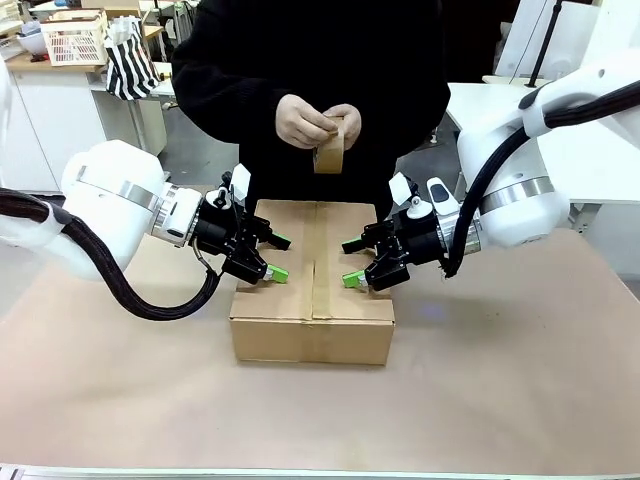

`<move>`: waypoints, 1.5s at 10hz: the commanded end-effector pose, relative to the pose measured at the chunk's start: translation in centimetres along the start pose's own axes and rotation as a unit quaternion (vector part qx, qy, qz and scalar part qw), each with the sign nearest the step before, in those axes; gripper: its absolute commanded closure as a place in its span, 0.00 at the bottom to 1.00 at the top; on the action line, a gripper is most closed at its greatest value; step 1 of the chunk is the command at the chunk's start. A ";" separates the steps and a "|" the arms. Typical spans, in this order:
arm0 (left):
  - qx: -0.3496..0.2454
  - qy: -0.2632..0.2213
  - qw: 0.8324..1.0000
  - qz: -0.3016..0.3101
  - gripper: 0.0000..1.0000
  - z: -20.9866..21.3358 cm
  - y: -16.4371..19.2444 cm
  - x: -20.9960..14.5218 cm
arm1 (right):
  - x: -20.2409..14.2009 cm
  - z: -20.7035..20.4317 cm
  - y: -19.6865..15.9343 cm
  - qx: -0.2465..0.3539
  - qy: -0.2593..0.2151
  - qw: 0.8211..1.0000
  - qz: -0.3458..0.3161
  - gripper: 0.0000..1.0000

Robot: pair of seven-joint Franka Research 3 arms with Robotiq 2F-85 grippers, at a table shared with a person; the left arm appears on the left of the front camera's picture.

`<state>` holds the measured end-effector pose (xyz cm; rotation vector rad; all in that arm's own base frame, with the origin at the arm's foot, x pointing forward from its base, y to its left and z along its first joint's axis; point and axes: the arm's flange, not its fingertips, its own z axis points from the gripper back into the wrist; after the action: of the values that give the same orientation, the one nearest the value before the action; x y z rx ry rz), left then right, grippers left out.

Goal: Pack the gift set into the box.
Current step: Press and hold the closed box until the human finishes sealing it.

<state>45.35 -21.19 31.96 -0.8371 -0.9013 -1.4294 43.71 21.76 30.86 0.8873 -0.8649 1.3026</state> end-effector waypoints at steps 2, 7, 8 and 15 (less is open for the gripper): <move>0.000 0.003 1.000 -0.002 0.00 -0.2 -0.1 -0.2 | -0.2 -0.2 0.1 0.001 0.004 1.000 0.000 0.00; 0.000 0.003 1.000 -0.002 0.00 -0.2 -0.1 -0.2 | -0.2 -0.2 0.1 0.001 0.004 1.000 0.000 0.00; 0.000 0.003 1.000 -0.002 0.00 -0.2 -0.1 -0.2 | -0.2 -0.2 0.1 0.001 0.004 1.000 0.000 0.00; 0.000 0.003 1.000 -0.002 0.00 -0.2 -0.1 -0.2 | -0.2 -0.2 0.1 0.001 0.004 1.000 0.000 0.00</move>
<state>45.35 -21.19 31.96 -0.8371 -0.9013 -1.4294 43.71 21.76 30.86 0.8873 -0.8649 1.3026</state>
